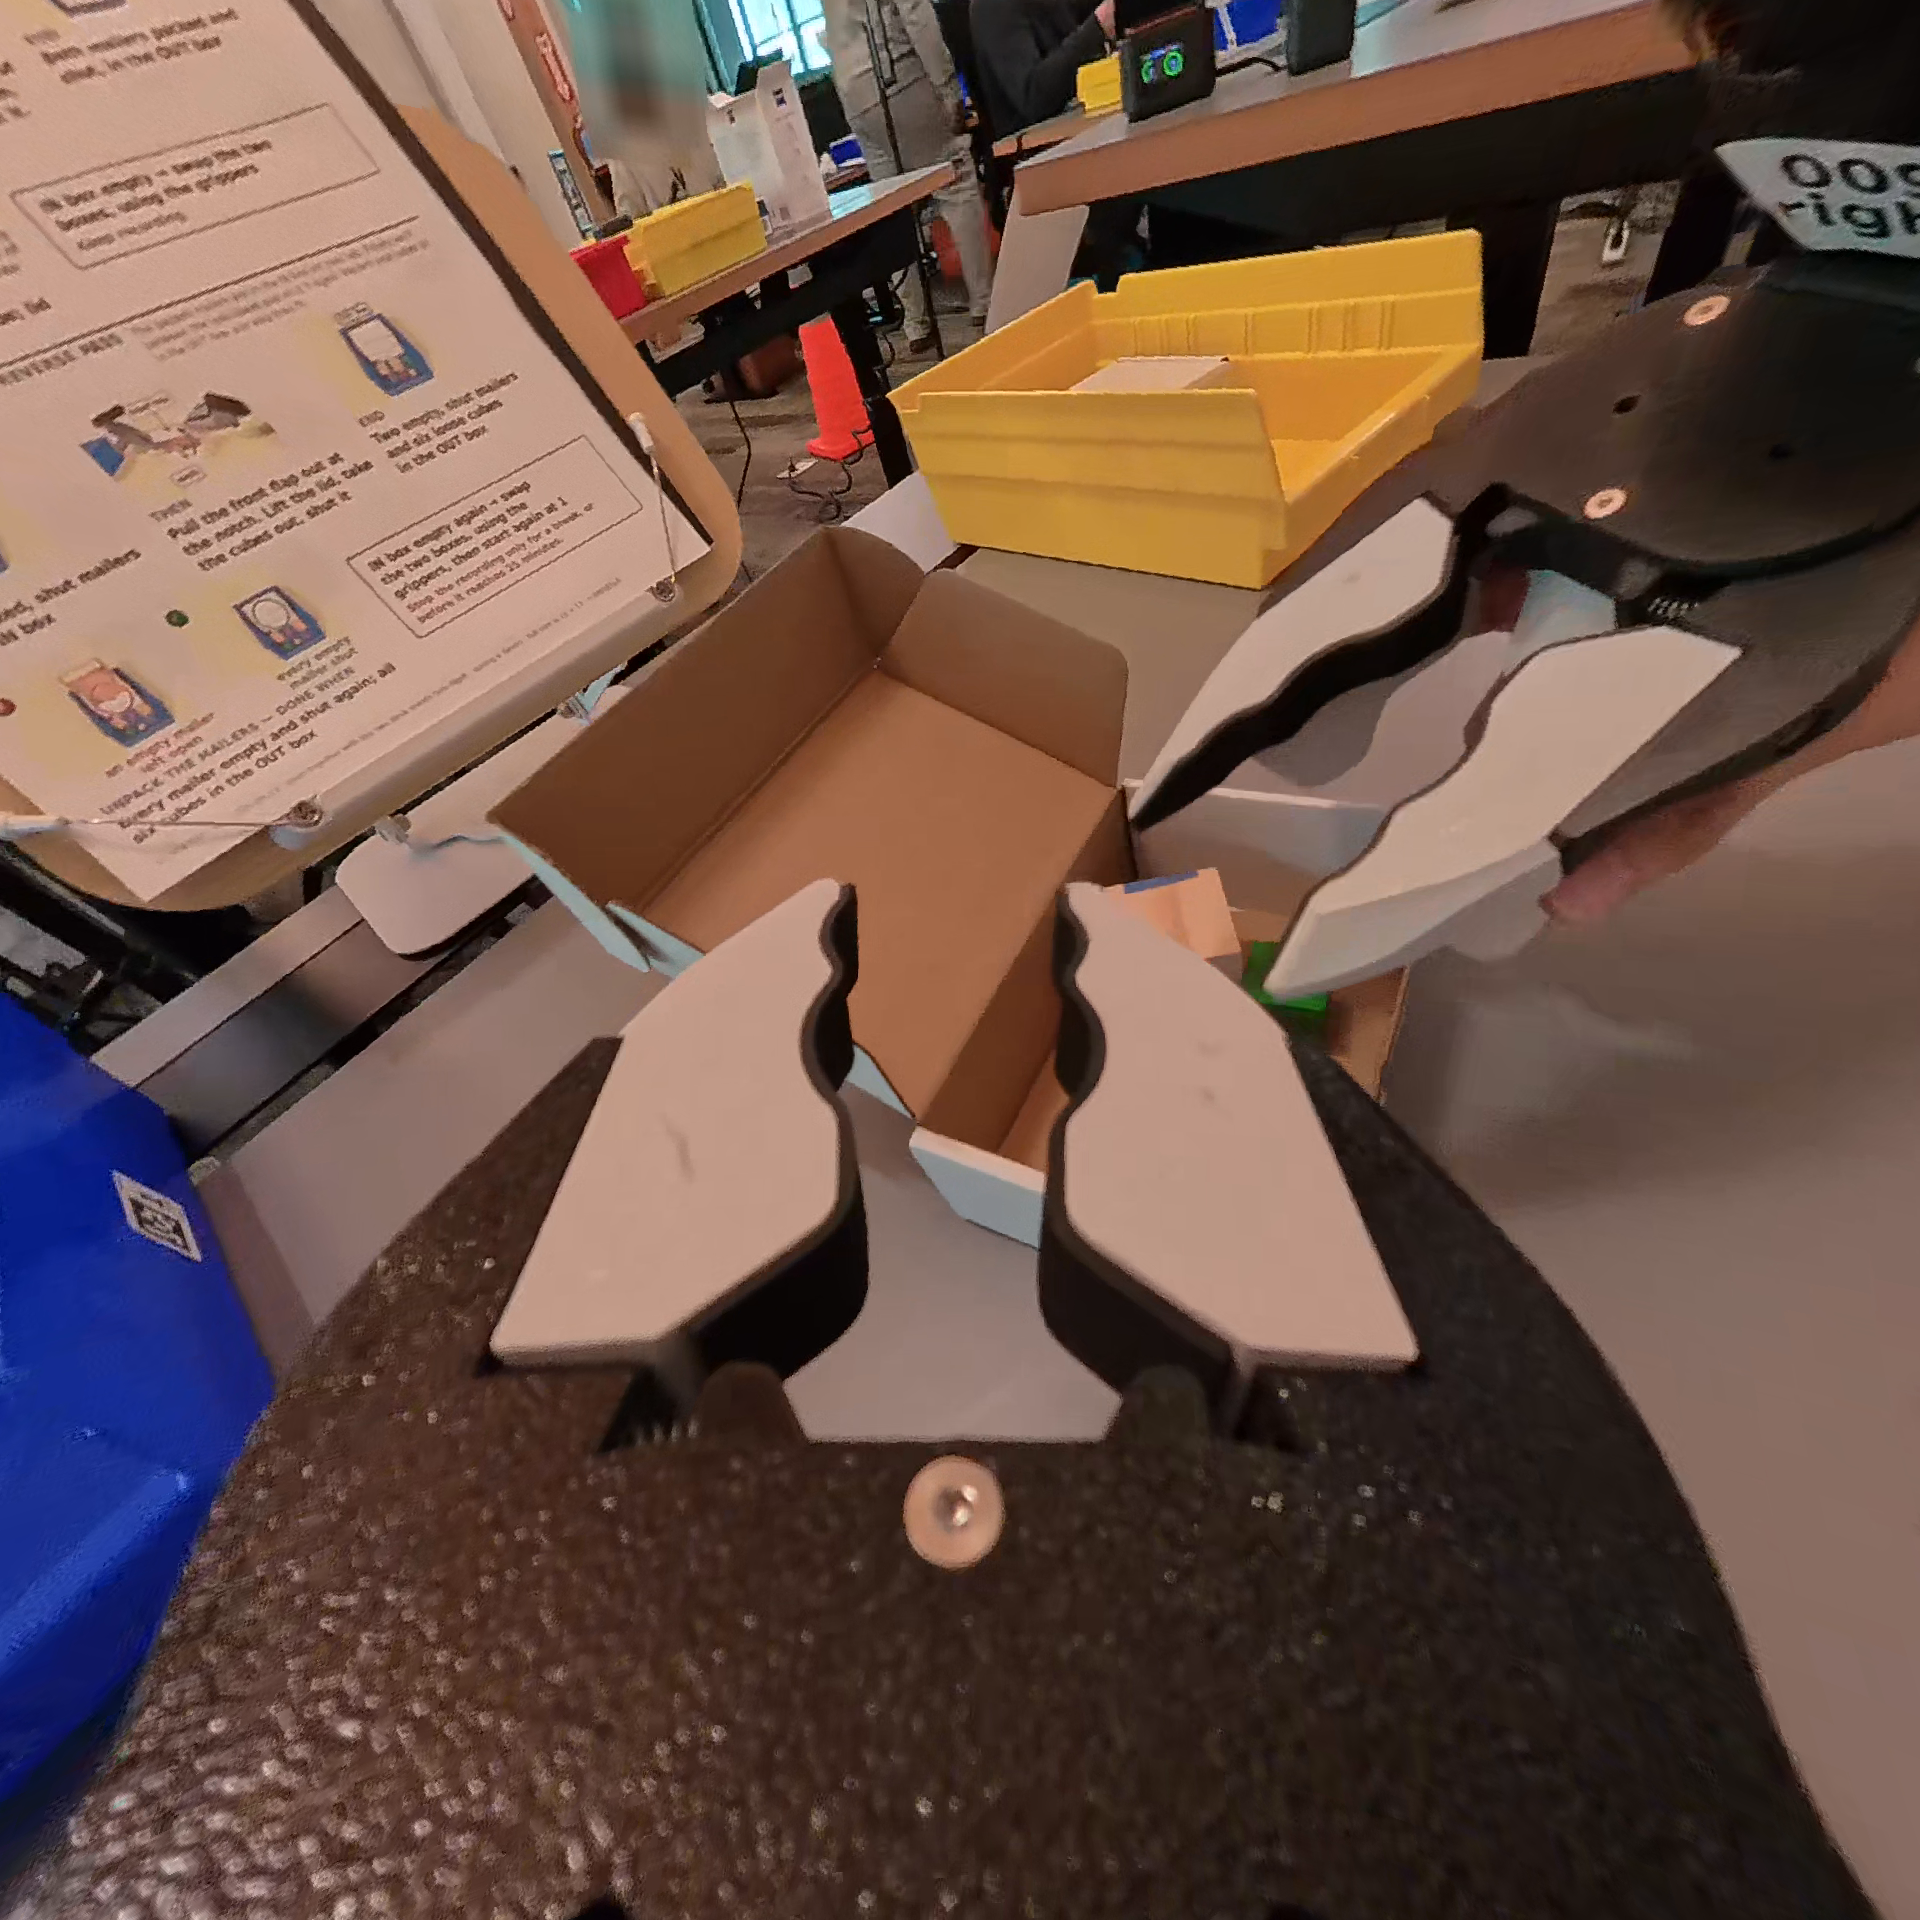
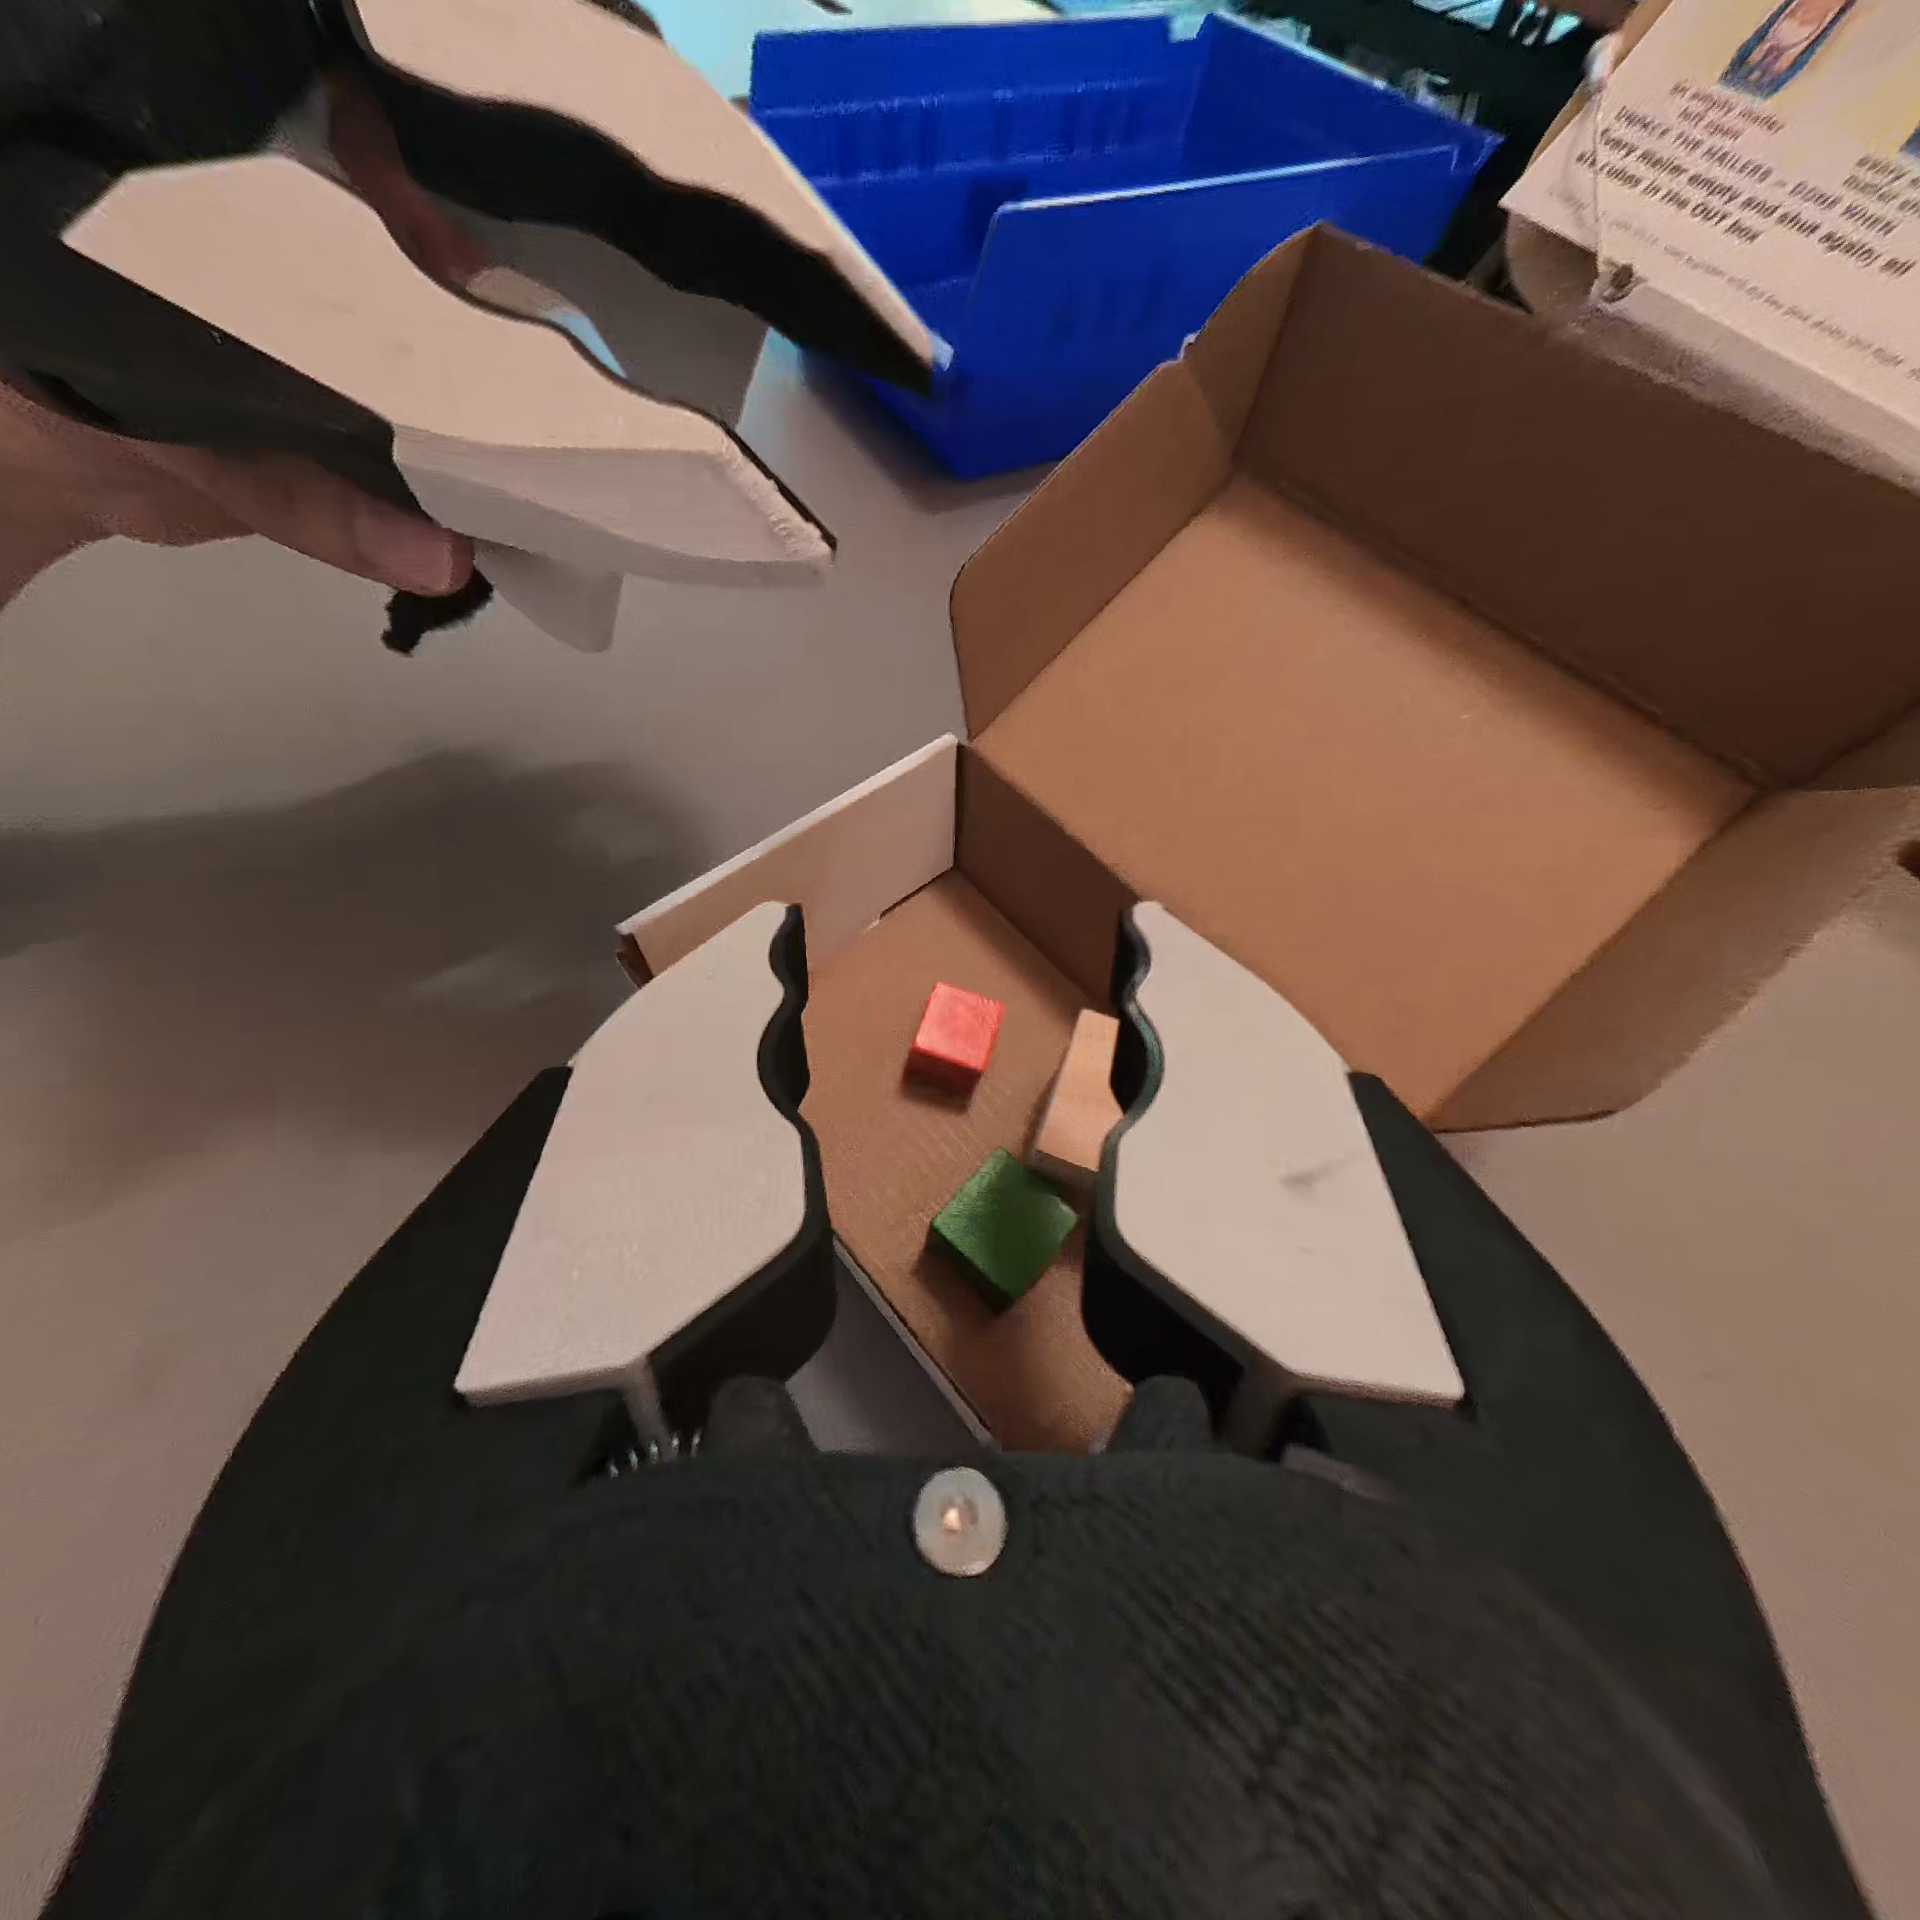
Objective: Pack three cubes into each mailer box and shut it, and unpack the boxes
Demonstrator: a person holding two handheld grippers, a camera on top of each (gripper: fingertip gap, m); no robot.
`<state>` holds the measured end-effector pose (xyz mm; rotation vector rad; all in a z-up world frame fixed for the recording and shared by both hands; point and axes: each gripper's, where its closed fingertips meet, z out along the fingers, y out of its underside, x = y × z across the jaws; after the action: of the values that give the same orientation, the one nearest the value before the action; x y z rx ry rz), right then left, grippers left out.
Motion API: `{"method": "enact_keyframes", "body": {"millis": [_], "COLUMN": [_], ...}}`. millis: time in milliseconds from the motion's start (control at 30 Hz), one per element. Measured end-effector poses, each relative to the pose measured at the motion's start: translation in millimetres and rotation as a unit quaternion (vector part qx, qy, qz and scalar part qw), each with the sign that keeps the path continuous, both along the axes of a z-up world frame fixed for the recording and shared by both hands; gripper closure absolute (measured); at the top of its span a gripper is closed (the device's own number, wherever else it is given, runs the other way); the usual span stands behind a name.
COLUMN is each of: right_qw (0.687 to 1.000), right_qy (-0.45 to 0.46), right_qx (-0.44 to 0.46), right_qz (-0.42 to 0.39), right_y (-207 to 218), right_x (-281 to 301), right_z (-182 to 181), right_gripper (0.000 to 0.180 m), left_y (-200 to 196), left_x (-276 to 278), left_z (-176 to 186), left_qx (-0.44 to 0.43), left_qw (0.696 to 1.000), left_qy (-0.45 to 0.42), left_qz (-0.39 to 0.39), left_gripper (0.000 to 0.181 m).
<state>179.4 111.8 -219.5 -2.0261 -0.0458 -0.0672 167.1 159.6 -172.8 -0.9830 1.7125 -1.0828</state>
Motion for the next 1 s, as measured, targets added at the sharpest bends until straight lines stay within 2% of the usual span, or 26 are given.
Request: {"method": "enact_keyframes", "body": {"millis": [100,233,400,567,667,733,833,933,1000], "right_qw": [0.999,0.989,0.981,0.98,0.977,0.977,0.979,0.981,0.981], "right_qy": [-0.018,-0.064,-0.027,-0.014,-0.019,-0.025,-0.028,-0.023,-0.028], "right_qx": [0.02,0.045,0.05,0.0,-0.018,-0.039,-0.039,-0.03,0.004], "right_qz": [-0.029,-0.122,-0.186,-0.2,-0.211,-0.209,-0.197,-0.192,-0.191], "right_y": [-9,-32,-31,-10,-2,1,6,6,7], "right_x": [21,71,115,137,146,149,146,143,141], "right_z": [13,31,32,26,24,19,17,18,25], "right_gripper": [0.124,0.13,0.134,0.136,0.149,0.162,0.175,0.175,0.175], "left_y": [11,45,60,58,62,63,64,66,68], "left_x": [2,5,24,43,52,54,55,57,60], "left_z": [-1,-15,-20,-26,-28,-33,-39,-38,-28], "left_qx": [-0.021,-0.072,-0.146,-0.116,-0.115,-0.102,-0.074,-0.062,-0.067], "left_qw": [0.999,0.984,0.963,0.95,0.943,0.939,0.939,0.938,0.942], "left_qy": [0.014,0.078,0.126,0.206,0.219,0.232,0.235,0.224,0.187], "left_qz": [0.035,0.142,0.187,0.202,0.223,0.231,0.24,0.256,0.271], "left_gripper": [0.148,0.148,0.151,0.148,0.148,0.159,0.169,0.172,0.174]}}
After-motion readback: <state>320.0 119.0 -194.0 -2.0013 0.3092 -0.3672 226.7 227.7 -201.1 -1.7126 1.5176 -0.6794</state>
